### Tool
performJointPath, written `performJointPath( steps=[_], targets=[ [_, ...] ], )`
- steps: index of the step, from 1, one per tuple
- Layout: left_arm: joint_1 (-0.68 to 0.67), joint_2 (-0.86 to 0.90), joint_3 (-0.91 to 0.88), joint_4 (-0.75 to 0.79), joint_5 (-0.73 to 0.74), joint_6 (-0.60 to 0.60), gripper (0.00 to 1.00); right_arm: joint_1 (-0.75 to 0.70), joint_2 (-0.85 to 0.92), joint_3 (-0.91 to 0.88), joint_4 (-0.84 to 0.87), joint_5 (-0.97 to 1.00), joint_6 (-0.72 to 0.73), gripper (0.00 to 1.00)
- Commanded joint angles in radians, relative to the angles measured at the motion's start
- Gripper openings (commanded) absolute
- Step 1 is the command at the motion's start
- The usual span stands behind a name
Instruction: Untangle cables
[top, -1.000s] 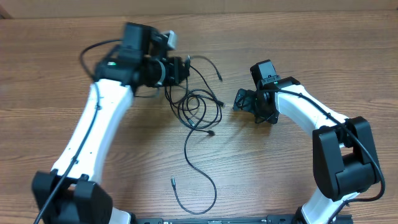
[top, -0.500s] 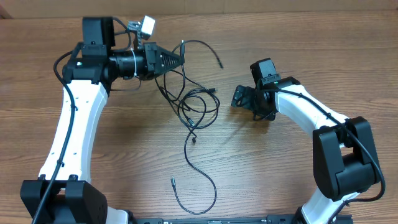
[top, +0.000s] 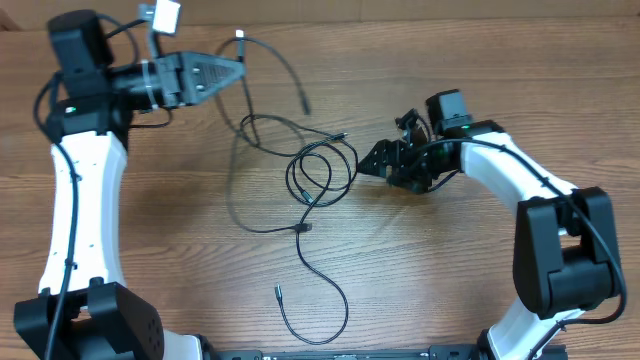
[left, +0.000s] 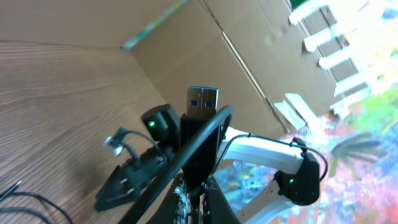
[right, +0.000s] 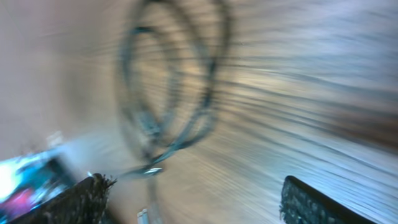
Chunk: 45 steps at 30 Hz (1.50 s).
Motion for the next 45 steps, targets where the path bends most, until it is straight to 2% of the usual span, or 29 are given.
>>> performJointPath(
  steps=[1,4,10,18,23,25,29,31,34,36,39,41,45],
  targets=[
    [0.02,-0.012,0.006,-0.017,0.058,0.007,0.04,-0.045,-0.04,0.014,0.039,-0.373,-0.131,0.9],
    [0.019,-0.012,0.006,-0.027,0.057,0.006,0.04,-0.059,-0.04,0.014,0.071,-0.449,-0.129,0.92],
    [0.014,-0.012,0.006,-0.136,-0.039,0.006,0.04,-0.041,-0.04,0.014,0.065,-0.452,-0.122,0.94],
    [0.016,-0.011,0.006,-0.231,-0.191,-0.053,0.04,-0.037,-0.04,0.014,0.086,-0.443,0.029,0.97],
    [0.016,-0.011,0.006,-0.246,-0.206,-0.069,0.04,-0.026,-0.04,0.014,0.088,-0.433,0.034,0.99],
    [0.016,-0.011,0.006,-0.248,-0.215,-0.069,0.04,-0.017,-0.04,0.014,0.091,-0.46,-0.03,0.98],
    [0.015,-0.011,0.006,-0.303,-0.27,-0.105,0.04,0.024,-0.04,0.014,0.1,-0.718,-0.339,0.92],
    [0.015,-0.011,0.006,-0.335,-0.296,-0.161,0.04,0.05,-0.04,0.014,0.147,-0.754,-0.378,0.89],
    [0.009,-0.011,0.006,-0.344,-0.294,-0.227,0.04,0.1,-0.04,0.014,0.273,-0.731,-0.375,0.79],
    [0.0,-0.011,0.006,-0.344,-0.291,-0.246,0.04,0.136,-0.04,0.014,0.366,-0.679,-0.315,0.68],
    [-0.026,-0.011,0.006,-0.351,-0.291,-0.267,0.04,0.203,-0.04,0.014,0.518,-0.448,-0.093,0.68],
    [-0.04,-0.011,0.006,-0.351,-0.291,-0.287,0.04,0.237,-0.04,0.014,0.583,-0.355,-0.029,0.69],
    [-0.056,-0.011,0.006,-0.351,-0.292,-0.321,0.04,0.306,-0.04,0.014,0.712,-0.296,-0.007,0.69]
  ],
)
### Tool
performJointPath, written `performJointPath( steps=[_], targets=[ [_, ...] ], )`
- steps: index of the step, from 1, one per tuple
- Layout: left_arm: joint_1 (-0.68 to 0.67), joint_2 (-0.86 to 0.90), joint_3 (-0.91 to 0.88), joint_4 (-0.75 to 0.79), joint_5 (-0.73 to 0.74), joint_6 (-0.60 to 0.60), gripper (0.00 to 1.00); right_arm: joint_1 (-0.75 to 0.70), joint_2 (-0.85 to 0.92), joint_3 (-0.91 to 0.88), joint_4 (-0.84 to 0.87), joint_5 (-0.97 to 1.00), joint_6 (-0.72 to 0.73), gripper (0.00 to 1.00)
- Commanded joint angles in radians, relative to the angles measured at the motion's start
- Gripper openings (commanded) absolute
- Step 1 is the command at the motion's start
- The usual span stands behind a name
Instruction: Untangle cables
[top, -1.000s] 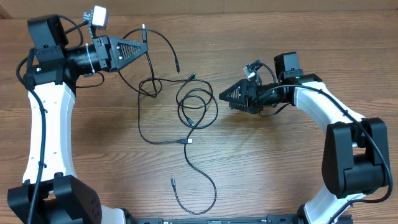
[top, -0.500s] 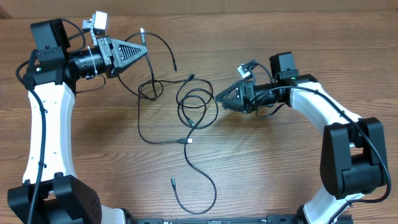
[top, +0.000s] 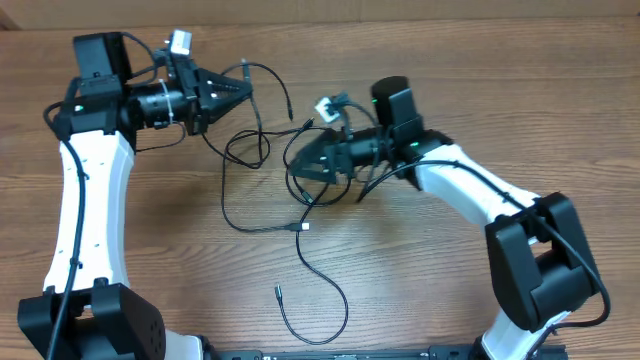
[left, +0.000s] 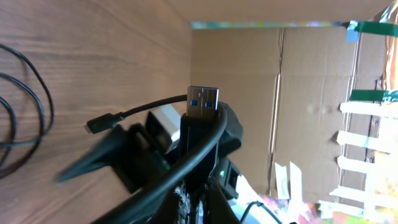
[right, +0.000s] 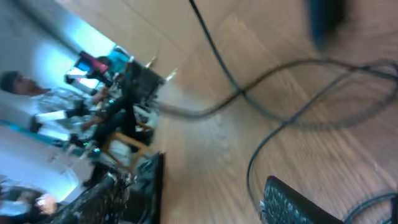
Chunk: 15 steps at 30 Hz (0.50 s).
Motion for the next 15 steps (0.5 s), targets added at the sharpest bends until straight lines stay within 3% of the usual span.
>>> performJointPath(
  steps=[1,5,15],
  targets=[
    [-0.011,-0.012,0.007,0.001,0.0,-0.051,0.04,0.048,-0.032,0.011,0.061,0.135,0.095,0.69],
    [-0.011,-0.012,0.007,-0.001,0.001,-0.051,0.04,0.092,-0.032,0.011,0.131,0.261,0.169,0.69],
    [-0.011,-0.012,0.007,-0.022,0.0,-0.052,0.04,0.183,-0.032,0.011,0.251,0.401,0.172,0.67]
  ],
)
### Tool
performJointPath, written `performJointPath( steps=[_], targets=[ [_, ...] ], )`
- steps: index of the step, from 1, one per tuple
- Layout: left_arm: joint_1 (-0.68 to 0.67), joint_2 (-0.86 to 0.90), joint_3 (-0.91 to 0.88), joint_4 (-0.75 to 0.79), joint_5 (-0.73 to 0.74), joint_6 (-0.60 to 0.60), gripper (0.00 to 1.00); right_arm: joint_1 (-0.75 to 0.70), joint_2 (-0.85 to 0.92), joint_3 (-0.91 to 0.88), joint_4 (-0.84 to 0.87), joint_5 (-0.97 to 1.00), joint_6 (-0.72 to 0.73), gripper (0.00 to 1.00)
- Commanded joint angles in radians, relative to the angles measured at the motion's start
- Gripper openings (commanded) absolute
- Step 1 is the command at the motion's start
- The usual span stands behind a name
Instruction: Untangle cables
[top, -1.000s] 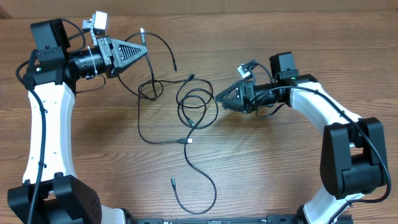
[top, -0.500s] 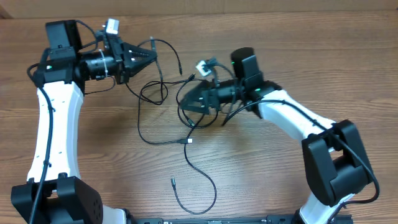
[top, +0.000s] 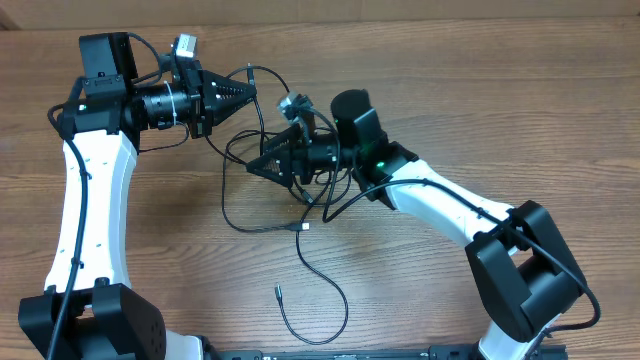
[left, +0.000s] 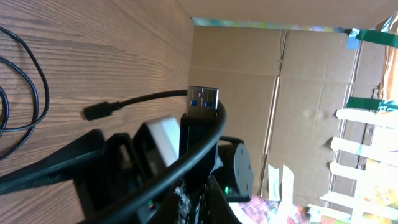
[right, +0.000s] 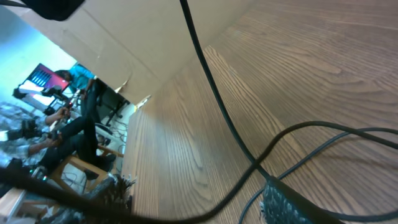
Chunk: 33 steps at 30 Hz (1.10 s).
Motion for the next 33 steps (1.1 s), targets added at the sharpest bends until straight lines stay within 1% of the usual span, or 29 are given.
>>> performJointPath(
  steps=[1,4,5,6,7,8,9,10,11,14,16,18,20,21,22,23,24,25,26,28,30,33],
  targets=[
    [-0.001,-0.012,0.007,-0.003,0.005,-0.006,0.04,0.02,-0.032,0.01,0.01,0.103,0.011,0.66],
    [-0.001,-0.012,0.007,-0.003,0.005,-0.008,0.04,0.029,-0.032,0.01,0.043,0.143,0.011,0.65],
    [-0.001,-0.012,0.007,-0.002,0.004,-0.013,0.04,0.031,-0.032,0.01,0.058,0.151,0.011,0.57],
    [-0.001,-0.012,0.007,-0.002,0.004,-0.013,0.04,0.032,-0.032,0.01,0.07,0.155,0.011,0.51],
    [-0.001,-0.012,0.007,-0.002,0.004,-0.013,0.04,0.032,-0.032,0.01,0.079,0.158,0.011,0.4],
    [-0.001,-0.012,0.007,0.001,0.001,-0.013,0.04,0.032,-0.032,0.01,0.08,0.158,0.011,0.23],
    [-0.001,-0.012,0.007,0.004,-0.002,-0.013,0.04,0.032,-0.032,0.01,0.073,0.158,0.011,0.13],
    [-0.001,-0.012,0.007,0.006,-0.004,-0.013,0.04,0.032,-0.032,0.01,0.055,0.158,0.011,0.06],
    [-0.001,-0.012,0.007,0.011,-0.006,-0.012,0.04,0.032,-0.032,0.01,0.026,0.158,0.011,0.04],
    [-0.001,-0.012,0.007,0.048,-0.007,-0.008,0.04,0.028,-0.032,0.01,-0.066,0.158,0.011,0.04],
    [-0.001,-0.012,0.007,0.075,-0.035,-0.004,0.04,0.021,-0.032,0.01,-0.123,0.158,0.011,0.04],
    [-0.001,-0.012,0.007,0.085,-0.107,0.013,0.04,0.014,-0.032,0.01,-0.167,0.158,0.011,0.04],
    [-0.001,-0.012,0.007,0.078,-0.217,0.055,0.05,0.004,-0.032,0.01,-0.21,0.158,0.017,0.04],
    [-0.001,-0.012,0.007,0.072,-0.246,0.071,0.09,0.002,-0.032,0.01,-0.22,0.158,0.027,0.04],
    [-0.001,-0.012,0.007,0.058,-0.294,0.097,0.17,-0.004,-0.033,0.01,-0.235,0.158,0.045,0.04],
    [-0.001,-0.012,0.007,0.041,-0.329,0.112,0.34,-0.01,-0.033,0.01,-0.251,0.158,0.066,0.04],
    [-0.001,-0.012,0.007,0.019,-0.369,0.127,0.59,-0.016,-0.033,0.01,-0.263,0.158,0.077,0.04],
    [-0.001,-0.012,0.007,-0.002,-0.409,0.139,0.75,-0.024,-0.036,0.011,-0.276,0.158,0.09,0.04],
    [-0.001,-0.012,0.007,-0.018,-0.438,0.152,0.83,-0.031,-0.039,0.011,-0.286,0.157,0.09,0.04],
    [-0.001,-0.011,0.007,-0.051,-0.492,0.183,0.91,-0.043,-0.052,0.018,-0.314,0.158,0.091,0.04],
    [-0.001,-0.011,0.007,-0.094,-0.552,0.235,0.93,-0.06,-0.077,0.034,-0.357,0.158,0.109,0.04],
    [-0.001,-0.01,0.007,-0.148,-0.62,0.281,0.94,-0.076,-0.113,0.061,-0.413,0.159,0.112,0.04]
  ],
)
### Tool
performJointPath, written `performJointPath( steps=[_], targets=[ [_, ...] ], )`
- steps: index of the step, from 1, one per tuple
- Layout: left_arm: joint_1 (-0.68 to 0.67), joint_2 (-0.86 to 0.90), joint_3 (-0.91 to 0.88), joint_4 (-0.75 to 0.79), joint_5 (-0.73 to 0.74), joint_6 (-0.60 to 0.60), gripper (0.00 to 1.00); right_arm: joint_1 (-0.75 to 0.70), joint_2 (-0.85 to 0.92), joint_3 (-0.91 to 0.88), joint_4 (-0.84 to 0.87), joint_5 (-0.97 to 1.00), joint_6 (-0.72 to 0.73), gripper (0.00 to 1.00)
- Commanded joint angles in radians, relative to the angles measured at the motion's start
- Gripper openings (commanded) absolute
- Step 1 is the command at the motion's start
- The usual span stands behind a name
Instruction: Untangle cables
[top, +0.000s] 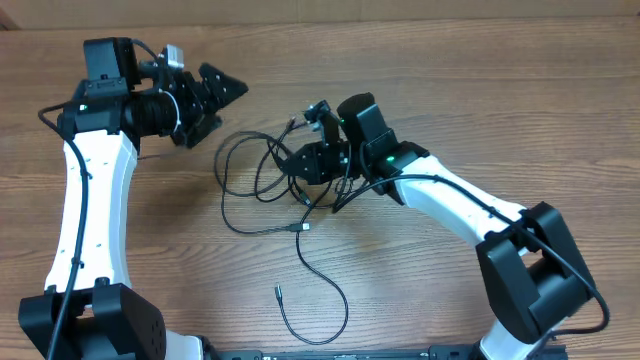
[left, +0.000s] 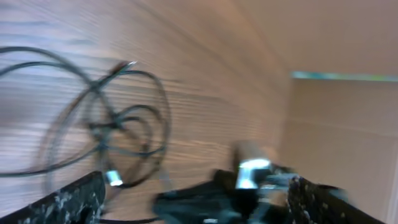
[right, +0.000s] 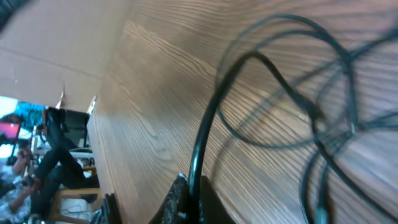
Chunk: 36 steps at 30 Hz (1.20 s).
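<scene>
Thin black cables (top: 262, 168) lie in tangled loops at the table's middle, and one long strand (top: 322, 282) trails toward the front edge. My right gripper (top: 297, 162) sits at the tangle's right side. The right wrist view shows that right gripper (right: 191, 190) shut on a black cable (right: 214, 112) that rises from it and joins the loops. At the back left, away from the loops, my left gripper (top: 228, 100) is open. The blurred left wrist view has the left gripper (left: 196, 190) with its fingers wide apart and nothing between them, the loops (left: 118, 124) beyond.
The wooden table (top: 520, 120) carries only the cables and both arms. A small connector (top: 303, 228) lies mid-strand below the tangle, and a cable end (top: 278, 293) lies near the front edge. A cardboard wall (left: 348, 37) stands behind the table.
My left gripper was shut on a USB plug with its cable; now it is open and empty. The right gripper, open at the tangle then, is shut on a black cable, slightly further right.
At first my left gripper held the USB plug up at the back left, and the right gripper was open to the right of the tangle. Then the right gripper was at the tangle, then further left under the left one. Now the left is open, the right holds cable.
</scene>
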Motion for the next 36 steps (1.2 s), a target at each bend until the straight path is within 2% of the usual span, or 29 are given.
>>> performJointPath(
  steps=[1,8,11,13,19,24,36],
  targets=[
    [0.0,-0.006,0.008,-0.05,-0.15,0.115,0.94,-0.021,-0.094,0.067,-0.037,0.002,0.019,0.04],
    [-0.029,0.042,0.008,-0.159,-0.166,0.266,1.0,-0.046,-0.164,0.159,-0.171,0.002,0.018,0.04],
    [-0.061,0.066,0.007,-0.183,-0.166,0.353,0.98,-0.06,-0.186,0.227,-0.225,0.002,0.014,0.04],
    [-0.082,0.078,0.007,-0.193,-0.167,0.383,1.0,-0.073,-0.196,0.285,-0.259,0.001,0.004,0.04],
    [-0.125,0.092,0.007,-0.201,-0.198,0.388,1.0,-0.134,-0.229,0.455,-0.349,-0.008,-0.012,0.04],
    [-0.131,0.093,0.007,-0.206,-0.261,0.388,1.0,-0.203,-0.283,0.543,-0.361,-0.092,-0.012,0.04],
    [-0.132,0.094,-0.013,-0.192,-0.271,0.388,1.0,-0.441,-0.495,0.57,-0.25,-0.185,-0.068,0.04]
  ],
)
